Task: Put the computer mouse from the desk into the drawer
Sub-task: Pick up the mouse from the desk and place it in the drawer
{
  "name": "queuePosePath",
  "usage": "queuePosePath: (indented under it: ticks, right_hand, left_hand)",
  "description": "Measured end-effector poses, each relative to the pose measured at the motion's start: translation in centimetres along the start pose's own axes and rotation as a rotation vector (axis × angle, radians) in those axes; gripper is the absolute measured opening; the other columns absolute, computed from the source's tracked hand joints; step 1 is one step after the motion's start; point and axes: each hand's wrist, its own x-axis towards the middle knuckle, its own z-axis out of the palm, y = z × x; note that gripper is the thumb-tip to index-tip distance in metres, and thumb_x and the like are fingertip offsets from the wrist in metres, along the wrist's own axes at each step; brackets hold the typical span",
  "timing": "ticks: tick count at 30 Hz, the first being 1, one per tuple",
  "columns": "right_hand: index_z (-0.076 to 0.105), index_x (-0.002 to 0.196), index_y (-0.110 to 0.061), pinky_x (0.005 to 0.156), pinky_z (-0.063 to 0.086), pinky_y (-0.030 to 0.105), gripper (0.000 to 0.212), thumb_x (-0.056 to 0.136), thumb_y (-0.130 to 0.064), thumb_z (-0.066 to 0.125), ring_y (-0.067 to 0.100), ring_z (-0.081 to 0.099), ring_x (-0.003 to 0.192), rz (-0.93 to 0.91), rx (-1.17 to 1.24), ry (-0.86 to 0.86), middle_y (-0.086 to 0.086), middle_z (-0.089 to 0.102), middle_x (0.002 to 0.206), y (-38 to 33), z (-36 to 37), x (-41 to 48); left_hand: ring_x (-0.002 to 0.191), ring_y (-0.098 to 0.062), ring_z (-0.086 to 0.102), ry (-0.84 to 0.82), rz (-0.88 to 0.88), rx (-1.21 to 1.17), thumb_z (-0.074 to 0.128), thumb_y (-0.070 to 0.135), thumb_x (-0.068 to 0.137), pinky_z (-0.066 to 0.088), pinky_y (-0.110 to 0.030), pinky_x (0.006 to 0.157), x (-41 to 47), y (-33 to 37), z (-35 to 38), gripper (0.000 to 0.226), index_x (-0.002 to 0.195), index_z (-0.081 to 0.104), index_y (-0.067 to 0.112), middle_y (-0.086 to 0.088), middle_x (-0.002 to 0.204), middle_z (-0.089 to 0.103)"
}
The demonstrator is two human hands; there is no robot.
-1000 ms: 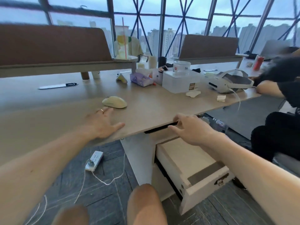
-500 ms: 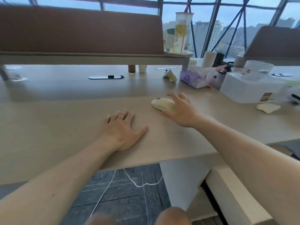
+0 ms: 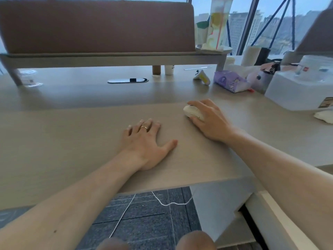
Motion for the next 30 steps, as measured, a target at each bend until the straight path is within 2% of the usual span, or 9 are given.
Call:
queuePosePath:
  ticks: [6,10,15,19,22,25,28,30]
  right_hand:
    - [0.060,0.134,-0.023,0.102,0.035,0.034,0.042,0.092,-0.023,0.062,0.035,0.055,0.115,0.026,-0.020,0.010,0.015,0.052,0.130,1.0,-4.4,-4.9]
    - [0.056,0.137,-0.028,0.102,0.038,0.036,0.043,0.094,-0.029,0.059,0.032,0.054,0.116,0.067,-0.092,0.022,0.011,0.050,0.134,3.1,-8.7,-10.7]
    - [0.057,0.137,-0.027,0.097,0.034,0.027,0.044,0.093,-0.027,0.061,0.029,0.055,0.115,0.177,-0.131,0.058,0.009,0.051,0.132,6.2,-13.1,-18.9]
    - [0.055,0.139,-0.029,0.092,0.038,0.029,0.044,0.095,-0.032,0.058,0.023,0.055,0.112,0.267,-0.203,0.068,0.005,0.050,0.134,8.2,-15.8,-24.5]
    - [0.053,0.137,-0.032,0.095,0.044,0.035,0.043,0.095,-0.034,0.058,0.024,0.055,0.114,0.320,-0.241,0.075,0.003,0.051,0.132,9.7,-17.4,-28.1]
    - [0.053,0.138,-0.031,0.098,0.044,0.035,0.044,0.095,-0.036,0.056,0.021,0.053,0.115,0.358,-0.240,0.065,0.001,0.051,0.132,10.9,-18.1,-31.0]
    - [0.049,0.140,-0.033,0.098,0.045,0.036,0.046,0.095,-0.039,0.054,0.020,0.051,0.118,0.417,-0.236,0.035,0.000,0.047,0.136,11.9,-17.8,-33.3]
    - [0.047,0.142,-0.032,0.100,0.045,0.037,0.047,0.095,-0.040,0.054,0.021,0.051,0.119,0.455,-0.241,0.006,0.000,0.045,0.137,12.5,-17.2,-34.3]
  left_hand:
    - [0.152,-0.023,0.020,0.044,0.011,-0.008,0.019,0.087,0.079,0.012,-0.047,0.122,-0.5,-0.1,0.0,0.095,0.155,0.030,0.032,0.001,0.166,0.025]
    - [0.146,-0.024,0.032,0.063,0.101,-0.051,0.026,0.081,0.081,0.023,-0.046,0.118,-1.7,2.6,0.0,0.088,0.150,0.040,0.028,0.000,0.160,0.037]
    - [0.143,-0.022,0.034,0.037,0.365,-0.126,0.027,0.081,0.080,0.021,-0.044,0.118,-5.7,12.6,1.3,0.086,0.149,0.041,0.031,0.003,0.160,0.038]
    - [0.145,-0.020,0.028,0.130,0.578,-0.168,0.038,0.070,0.091,0.018,-0.041,0.120,-9.2,19.3,3.4,0.072,0.151,0.035,0.031,0.004,0.160,0.035]
    - [0.150,-0.018,0.018,0.097,0.740,-0.305,0.049,0.057,0.094,0.017,-0.038,0.122,-11.2,23.0,5.4,0.070,0.154,0.033,0.026,0.003,0.162,0.029]
    - [0.151,-0.018,0.014,0.048,0.771,-0.329,0.055,0.056,0.091,0.016,-0.038,0.122,-12.3,25.2,7.6,0.077,0.155,0.027,0.025,0.002,0.164,0.023]
    - [0.152,-0.022,0.003,-0.023,0.670,-0.235,0.060,0.065,0.082,0.003,-0.043,0.123,-11.4,26.0,9.3,0.099,0.158,0.015,0.022,-0.002,0.167,0.010]
    - [0.153,-0.021,-0.005,-0.082,0.608,-0.203,0.063,0.070,0.075,-0.005,-0.041,0.123,-10.3,25.6,10.1,0.115,0.160,0.004,0.019,-0.002,0.169,0.000]
